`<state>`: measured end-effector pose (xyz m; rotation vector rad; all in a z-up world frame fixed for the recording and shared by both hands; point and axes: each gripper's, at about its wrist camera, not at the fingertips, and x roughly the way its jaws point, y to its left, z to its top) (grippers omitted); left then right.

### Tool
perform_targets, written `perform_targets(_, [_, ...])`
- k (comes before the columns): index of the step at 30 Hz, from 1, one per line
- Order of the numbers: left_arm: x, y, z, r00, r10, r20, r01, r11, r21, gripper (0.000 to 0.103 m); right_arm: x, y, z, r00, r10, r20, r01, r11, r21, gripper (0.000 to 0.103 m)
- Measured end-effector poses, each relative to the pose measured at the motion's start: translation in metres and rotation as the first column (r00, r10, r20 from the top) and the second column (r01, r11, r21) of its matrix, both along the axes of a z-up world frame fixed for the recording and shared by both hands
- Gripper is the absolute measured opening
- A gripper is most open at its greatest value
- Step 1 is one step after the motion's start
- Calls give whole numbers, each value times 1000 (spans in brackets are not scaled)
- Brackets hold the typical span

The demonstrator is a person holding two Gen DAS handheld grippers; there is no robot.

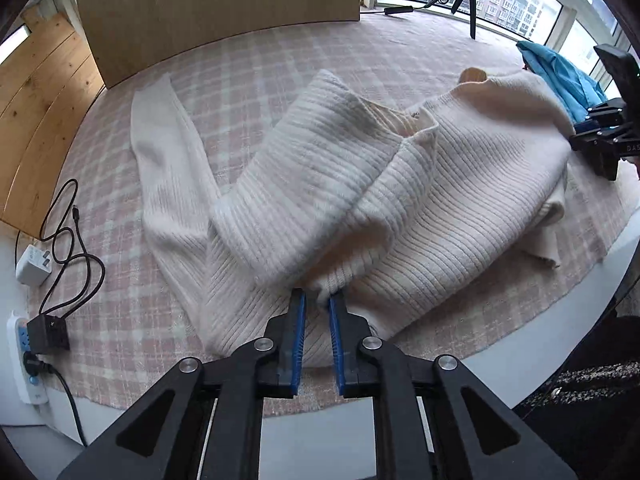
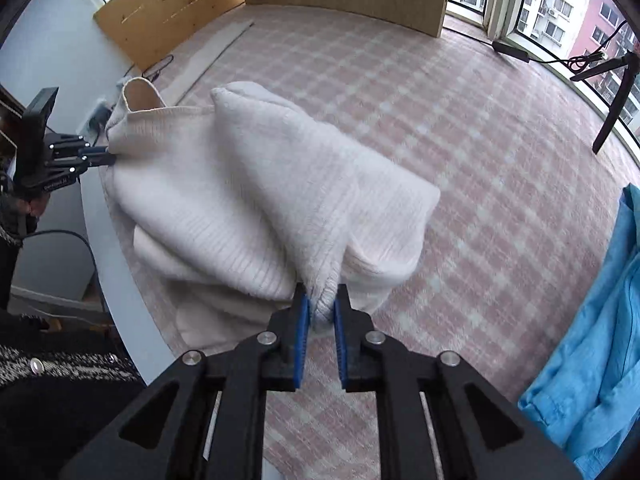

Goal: Fold clothes
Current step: 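Lift the sweater high with both tools to shake it out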

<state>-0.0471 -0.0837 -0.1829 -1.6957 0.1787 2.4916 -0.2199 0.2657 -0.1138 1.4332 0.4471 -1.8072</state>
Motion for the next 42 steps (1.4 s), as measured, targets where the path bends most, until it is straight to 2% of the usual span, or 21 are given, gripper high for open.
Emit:
perform_targets(1, [4,-2,3,1000,12,-13,-12,1000,-15,24,0,3,5,1000,-6,-7,6,1000,-16,29])
perform_targets(3, [9,-6,11,998,35,-42,-37,998,-45,35,-3,6,21,998,-7,-60,4,998,-59,37])
perform_targets(7, [5,-9,24,995,44,-86,-51,996,-76,41,-16,-1,47,985,33,-169,-51,993,-103,41])
perform_targets(10, [-14,3,28,993,-21,-114,10,995,-95,50,-30,-16,55,975,71,-210,-96,989,-112,50])
perform_targets(12, [-28,15,23,991,-86,-106,74,991,-111,61,-35,-30,55,972,113,-205,-139,983,-118,52])
perform_targets(15, [-45,27,5,985,-162,-62,153,980,-128,61,-48,-54,44,962,182,-205,-207,973,-104,56])
perform_targets(16, [-52,29,-2,983,-179,-42,172,976,-137,60,-52,-61,40,958,203,-203,-226,969,-98,59])
perform_targets(17, [-57,30,-9,982,-189,-22,185,973,-137,54,-56,-68,34,956,219,-196,-241,966,-95,60])
perform_targets(18, [-60,28,-14,982,-190,-3,188,974,-123,32,-62,-74,27,957,230,-175,-249,964,-95,60])
perform_targets(20, [-62,21,-17,986,-166,14,167,983,-80,12,-76,-84,12,964,246,-103,-257,960,-113,60])
perform_targets(23, [-59,8,-3,993,-117,-10,117,992,-41,10,-90,-94,-13,964,264,36,-255,953,-164,60])
perform_targets(24, [-57,4,6,994,-101,-32,100,994,-41,9,-94,-96,-21,959,272,84,-253,950,-183,55])
perform_targets(25, [-55,0,16,995,-86,-54,84,996,-40,9,-91,-96,-24,956,278,95,-257,948,-189,33])
perform_targets(26, [-53,-5,25,995,-70,-76,67,997,-39,9,-88,-95,-26,954,284,100,-261,946,-194,24])
perform_targets(28, [-50,-13,45,992,-38,-119,34,999,-37,9,-80,-88,-15,964,261,54,-245,947,-206,14])
perform_targets(31, [-44,-26,73,983,10,-184,-15,999,-30,8,-75,-71,18,984,178,-24,-178,946,-269,7])
perform_targets(34, [-53,-38,123,949,-12,-314,-10,998,-67,8,-73,-47,74,992,34,-124,-81,915,-396,7])
perform_targets(36, [-65,-43,163,912,-60,-406,16,994,-110,8,-68,-34,120,972,-88,-217,-24,885,-465,6])
perform_targets(39, [-80,-44,232,839,-136,-526,44,982,-182,8,-56,-21,190,905,-266,-333,45,836,-546,6])
perform_targets(41, [-84,-44,280,779,-180,-601,55,974,-220,8,-42,-17,238,850,-356,-389,56,794,-605,6])
perform_targets(42, [-82,-44,304,747,-198,-634,58,970,-234,8,-33,-16,263,817,-388,-427,51,787,-615,6])
